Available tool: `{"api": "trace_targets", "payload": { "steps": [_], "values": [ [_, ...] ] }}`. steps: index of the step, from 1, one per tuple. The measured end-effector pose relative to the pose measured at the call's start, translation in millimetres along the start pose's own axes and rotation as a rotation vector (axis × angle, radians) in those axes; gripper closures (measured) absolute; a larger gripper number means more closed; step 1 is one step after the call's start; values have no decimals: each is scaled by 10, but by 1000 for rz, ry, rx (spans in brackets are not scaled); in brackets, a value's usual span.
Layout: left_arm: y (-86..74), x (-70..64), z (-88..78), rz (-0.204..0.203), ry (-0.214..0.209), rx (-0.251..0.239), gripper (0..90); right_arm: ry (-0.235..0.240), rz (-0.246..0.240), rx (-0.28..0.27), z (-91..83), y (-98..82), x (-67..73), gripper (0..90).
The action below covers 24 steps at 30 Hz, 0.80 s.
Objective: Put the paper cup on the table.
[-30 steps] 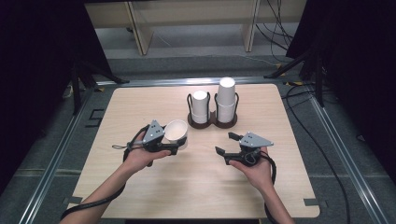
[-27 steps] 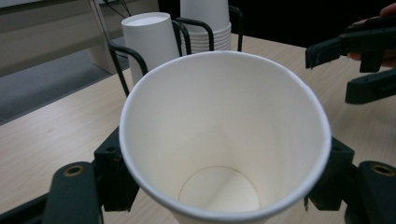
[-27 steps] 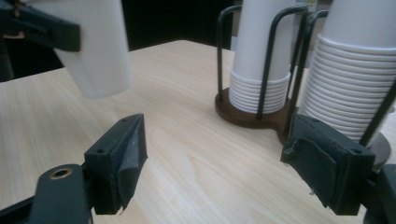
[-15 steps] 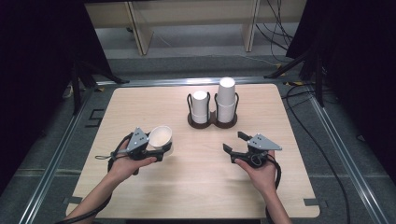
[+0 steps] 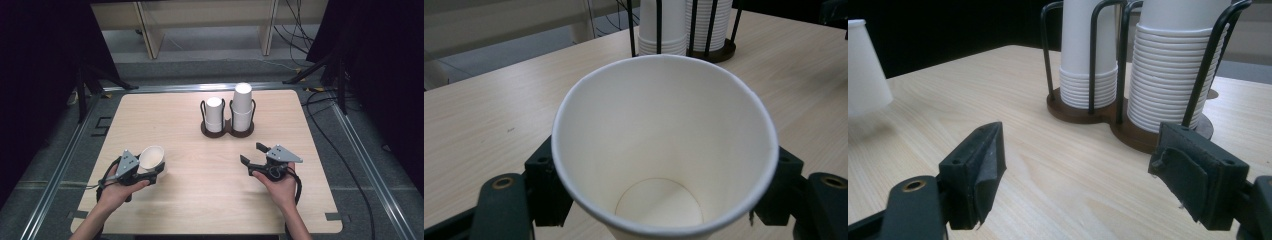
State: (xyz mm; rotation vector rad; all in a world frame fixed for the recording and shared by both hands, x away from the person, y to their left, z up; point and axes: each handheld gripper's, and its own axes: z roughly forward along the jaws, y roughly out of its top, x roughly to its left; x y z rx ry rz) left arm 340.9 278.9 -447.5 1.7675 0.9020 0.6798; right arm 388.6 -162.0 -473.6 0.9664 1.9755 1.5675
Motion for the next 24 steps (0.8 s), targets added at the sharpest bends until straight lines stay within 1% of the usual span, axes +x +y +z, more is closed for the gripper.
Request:
{"api": "trace_targets", "payload": {
  "steps": [1, 2, 3, 4, 5, 6, 7, 8, 9, 10, 11, 12, 13, 15, 16, 17, 18, 19, 20, 21, 22, 23, 24],
  "values": [
    [-19, 2, -30, -6, -1, 14, 268, -14, -3, -11, 1, 1, -3, 211],
    [-41, 11, -46, -12, -6, 8, 267, -9, -3, -6, -6, 8, -7, 211],
    [-59, 22, -65, -17, -7, 6, 268, -12, -11, -20, 3, 8, -8, 211],
    [-77, 29, -80, -19, -2, 0, 268, -21, -1, -8, -8, 10, 7, 211],
    [-92, 35, -103, -24, 10, 3, 268, -13, 0, -9, -3, 8, 10, 211],
    [-106, 39, -128, -33, 20, 15, 268, -17, -4, -6, -5, 7, 12, 210],
    [-125, 46, -139, -39, 20, 14, 268, -9, -10, -13, 5, 2, 10, 210],
    [-142, 54, -144, -30, 24, 6, 268, -11, -5, -7, 2, 0, 16, 210],
    [-157, 55, -164, -25, 34, 20, 268, 2, 20, -6, 10, -7, 33, 210],
    [-169, 56, -171, -26, 38, 22, 268, -15, -10, -10, 11, -8, 17, 210],
    [-186, 60, -178, -29, 38, 14, 268, -18, -9, -11, 12, -10, 18, 209],
    [-195, 57, -198, -30, 48, 19, 268, -10, 6, -8, 15, -12, 25, 209],
    [-205, 60, -200, -32, 52, 8, 268, -11, 0, -9, 20, -15, 19, 209],
    [-220, 69, -242, -28, 66, 16, 267, 0, 0, -6, 21, -18, 17, 207],
    [-229, 69, -256, -22, 78, 13, 267, -10, -5, -10, 19, -19, 13, 206],
    [-236, 74, -271, -16, 79, 15, 267, -8, 1, -6, 16, -19, 13, 206],
    [-243, 68, -293, -21, 89, 21, 267, 0, 15, -5, 19, -22, 21, 205],
    [-260, 64, -301, -33, 91, 13, 267, -11, 13, -1, 15, -21, 22, 204],
    [-269, 72, -312, -24, 91, 18, 267, -6, 22, 2, 19, -24, 26, 203],
    [-281, 74, -321, -24, 96, 16, 267, -4, 8, -4, 24, -24, 19, 203],
    [-295, 75, -330, -22, 103, 18, 267, -3, 7, -4, 25, -24, 21, 203],
    [-307, 77, -335, -22, 107, 19, 267, -8, -6, -6, 22, -23, 16, 203],
    [-313, 81, -343, -25, 107, 21, 267, -8, -5, -5, 24, -24, 18, 203]
  ]
}}
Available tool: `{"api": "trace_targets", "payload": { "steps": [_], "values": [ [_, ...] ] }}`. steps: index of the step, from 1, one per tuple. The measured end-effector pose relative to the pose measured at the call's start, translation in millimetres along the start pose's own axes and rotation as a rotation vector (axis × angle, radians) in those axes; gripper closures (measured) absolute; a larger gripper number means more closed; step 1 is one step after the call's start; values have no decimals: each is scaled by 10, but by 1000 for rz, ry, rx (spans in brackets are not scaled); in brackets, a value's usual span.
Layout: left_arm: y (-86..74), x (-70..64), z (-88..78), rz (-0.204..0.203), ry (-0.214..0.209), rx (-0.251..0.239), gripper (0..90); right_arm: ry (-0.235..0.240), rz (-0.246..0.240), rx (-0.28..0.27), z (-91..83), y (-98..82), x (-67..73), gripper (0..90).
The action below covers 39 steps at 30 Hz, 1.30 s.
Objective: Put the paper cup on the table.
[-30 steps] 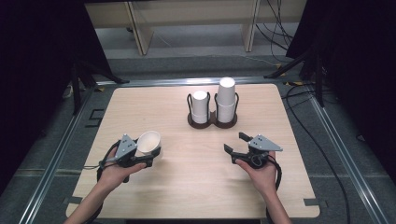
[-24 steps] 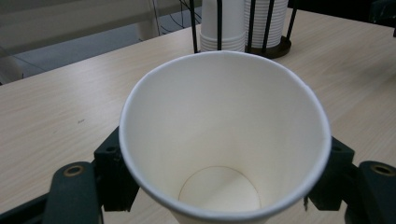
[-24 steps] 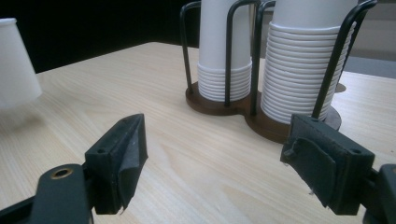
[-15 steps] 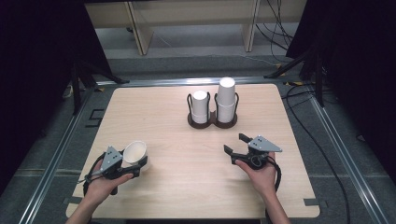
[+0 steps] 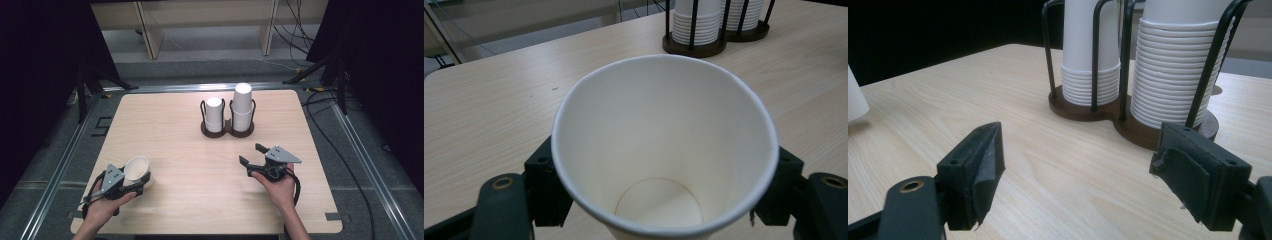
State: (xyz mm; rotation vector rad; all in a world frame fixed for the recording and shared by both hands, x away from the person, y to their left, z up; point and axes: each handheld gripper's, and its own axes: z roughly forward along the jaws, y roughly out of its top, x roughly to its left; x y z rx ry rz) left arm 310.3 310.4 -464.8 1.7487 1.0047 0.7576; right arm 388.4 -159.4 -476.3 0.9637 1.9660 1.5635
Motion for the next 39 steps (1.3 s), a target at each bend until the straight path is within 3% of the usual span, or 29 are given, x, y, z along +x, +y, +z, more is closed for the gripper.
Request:
{"api": "trace_targets", "payload": {
  "steps": [2, 3, 5, 7, 8, 14, 20, 21, 23, 26, 28, 30, 33, 35, 39],
  "values": [
    [-25, 9, -6, -6, 6, -7, 266, 8, 20, 7, 6, -7, 10, 202],
    [-29, 8, -12, -7, 15, -1, 266, -6, -5, 0, 8, -8, -1, 202],
    [-46, 17, -18, -12, 17, -7, 266, -1, 2, 9, 8, -12, 0, 201],
    [-56, 32, -32, -9, 23, 4, 265, 6, 40, 5, 19, -21, 26, 201],
    [-60, 33, -40, -17, 28, 7, 265, 3, 9, 8, 18, -15, 8, 201],
    [-101, 55, -26, -29, 41, -1, 264, 9, 23, 10, 24, -23, 13, 200],
    [-144, 62, 2, -26, 43, 28, 258, 15, 26, 10, 25, -32, 5, 203],
    [-152, 60, 8, -28, 47, 34, 258, 8, 46, 25, 15, -31, 25, 203],
    [-166, 62, 25, -31, 49, 31, 256, 0, 12, 20, 27, -30, 3, 202],
    [-168, 66, 31, -36, 47, 32, 254, 5, 15, 10, 32, -31, 10, 201],
    [-170, 62, 35, -41, 49, 38, 253, 24, 49, 22, 30, -34, 24, 201],
    [-170, 60, 41, -32, 51, 38, 250, 20, 23, 11, 35, -33, 8, 201],
    [-166, 67, 46, -32, 49, 42, 247, 10, 23, 28, 18, -31, 8, 200],
    [-169, 63, 55, -45, 47, 32, 237, 15, 9, 5, 23, -33, -4, 200],
    [-180, 63, 50, -55, 50, 40, 223, 4, 16, 10, 19, -37, -3, 198]
  ]
}}
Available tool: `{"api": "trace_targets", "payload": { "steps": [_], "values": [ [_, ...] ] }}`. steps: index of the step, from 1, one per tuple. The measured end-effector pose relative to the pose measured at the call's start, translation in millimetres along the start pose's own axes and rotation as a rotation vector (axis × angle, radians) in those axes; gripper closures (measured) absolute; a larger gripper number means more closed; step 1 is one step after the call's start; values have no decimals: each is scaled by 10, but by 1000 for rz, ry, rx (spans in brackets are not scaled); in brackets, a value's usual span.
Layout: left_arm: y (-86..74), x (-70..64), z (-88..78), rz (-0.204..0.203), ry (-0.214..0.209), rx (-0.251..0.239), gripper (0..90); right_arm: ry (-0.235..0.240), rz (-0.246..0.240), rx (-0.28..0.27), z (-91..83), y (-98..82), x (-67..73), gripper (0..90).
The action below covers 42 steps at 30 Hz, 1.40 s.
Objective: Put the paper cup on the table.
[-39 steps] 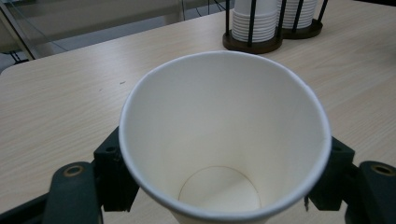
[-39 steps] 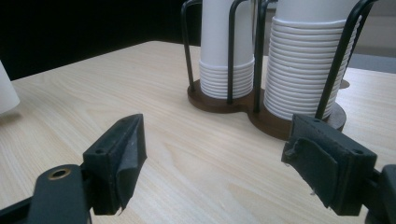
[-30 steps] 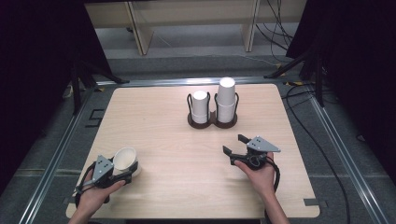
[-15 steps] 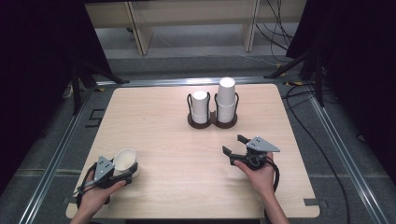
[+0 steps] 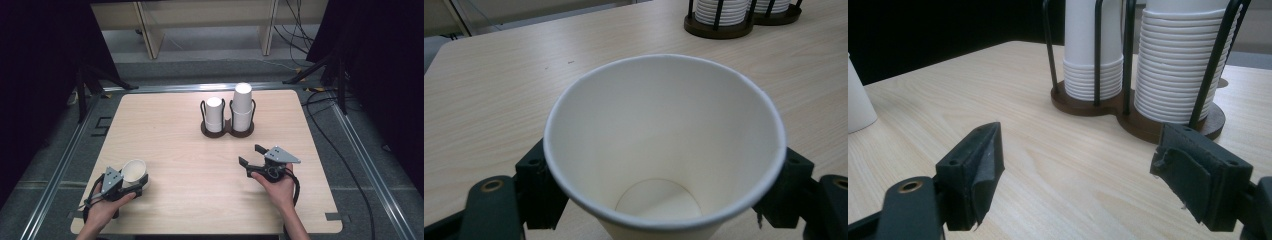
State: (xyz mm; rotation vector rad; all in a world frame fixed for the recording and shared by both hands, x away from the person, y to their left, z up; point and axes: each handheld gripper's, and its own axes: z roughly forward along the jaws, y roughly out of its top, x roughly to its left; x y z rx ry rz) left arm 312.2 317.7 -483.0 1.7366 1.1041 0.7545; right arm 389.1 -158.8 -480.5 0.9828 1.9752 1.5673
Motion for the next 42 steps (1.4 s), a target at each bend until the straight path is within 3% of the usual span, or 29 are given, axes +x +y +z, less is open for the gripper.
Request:
{"api": "trace_targets", "payload": {
  "steps": [5, 8, 11, 13, 14, 16, 17, 18, 21, 22, 24, 25, 26, 29, 34, 42],
  "values": [
    [-36, 6, 5, 9, -3, 14, 200, 11, 12, 7, 0, 1, 10, 197],
    [-42, 6, 5, -7, -7, -2, 178, 2, -17, 8, 13, 0, -4, 196],
    [-41, 13, -16, -1, -8, -2, 139, 0, 15, 3, 21, -9, 20, 195],
    [-43, 4, -15, -3, -28, -4, 80, 1, 18, 3, 24, -12, 23, 195],
    [-44, -5, -25, -4, -19, -10, 58, 0, 16, 7, 19, -11, 21, 194],
    [-42, -11, -39, -2, -17, -24, 22, 28, 30, 17, 19, -10, 13, 194],
    [-40, -17, -55, -1, -18, -22, 6, 6, 0, 2, 19, -11, -6, 194],
    [-41, -18, -62, 4, -17, -18, 0, 8, 3, 1, 17, -12, -9, 194],
    [-50, -46, -91, 13, 0, -35, 0, -4, 13, 10, 1, -12, -3, 194],
    [-49, -46, -114, 15, 5, -23, 0, 0, -4, 8, 0, -10, -19, 194],
    [-61, -34, -142, 21, 20, -18, 0, -6, 28, -10, 9, -20, -6, 194],
    [-69, -29, -144, 19, 22, -25, 0, -6, 7, -3, 1, -15, -25, 194],
    [-80, -15, -158, 16, 26, -27, 0, 14, 19, 3, 4, -16, -26, 193],
    [-106, -4, -218, -3, 35, -46, 0, 15, 22, 10, -10, -17, -34, 193],
    [-154, 16, -324, -10, 31, -55, 0, -27, 11, 3, -33, -27, -71, 191],
    [-189, 6, -339, -2, 31, -47, 0, -28, 23, 11, -48, -45, -78, 190]
  ]
}}
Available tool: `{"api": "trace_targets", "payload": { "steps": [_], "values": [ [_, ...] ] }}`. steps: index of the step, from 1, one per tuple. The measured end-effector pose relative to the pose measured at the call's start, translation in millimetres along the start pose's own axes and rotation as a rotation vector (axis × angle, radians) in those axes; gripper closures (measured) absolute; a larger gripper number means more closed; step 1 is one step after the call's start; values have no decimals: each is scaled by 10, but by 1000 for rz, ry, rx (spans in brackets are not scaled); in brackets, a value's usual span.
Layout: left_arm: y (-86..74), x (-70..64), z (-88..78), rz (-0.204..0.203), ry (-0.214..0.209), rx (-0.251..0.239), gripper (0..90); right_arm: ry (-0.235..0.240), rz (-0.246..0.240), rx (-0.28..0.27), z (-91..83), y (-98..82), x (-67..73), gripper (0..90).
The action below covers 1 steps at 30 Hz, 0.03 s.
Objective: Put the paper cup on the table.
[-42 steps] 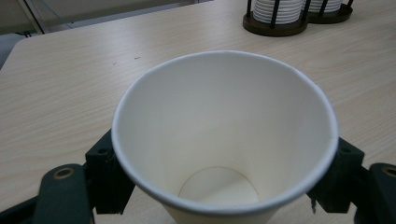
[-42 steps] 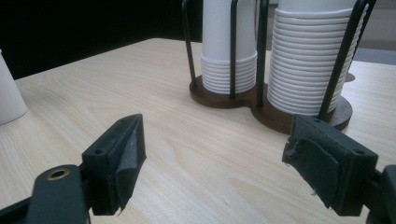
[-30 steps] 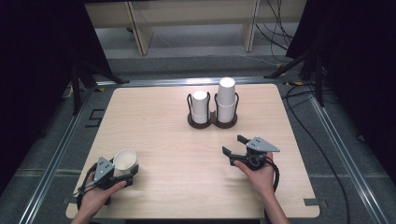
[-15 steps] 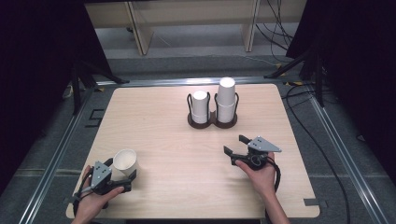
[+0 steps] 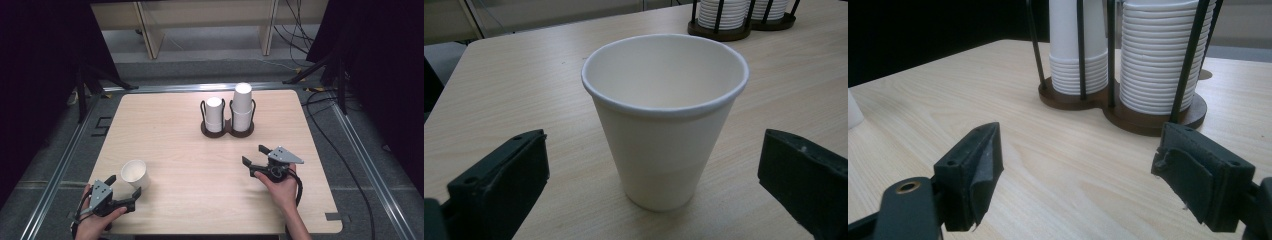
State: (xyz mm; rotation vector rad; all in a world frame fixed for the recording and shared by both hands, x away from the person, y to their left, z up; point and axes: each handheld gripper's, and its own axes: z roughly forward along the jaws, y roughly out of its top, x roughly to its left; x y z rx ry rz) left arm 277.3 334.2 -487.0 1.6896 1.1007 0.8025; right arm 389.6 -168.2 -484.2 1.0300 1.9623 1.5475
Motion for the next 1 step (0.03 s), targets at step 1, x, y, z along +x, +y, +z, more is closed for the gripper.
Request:
{"api": "trace_targets", "payload": {
  "steps": [1],
  "values": [
    [1, 6, 15, 0, -10, -9, 0, 2, -5, -1, 0, -2, -6, 190]
  ]
}}
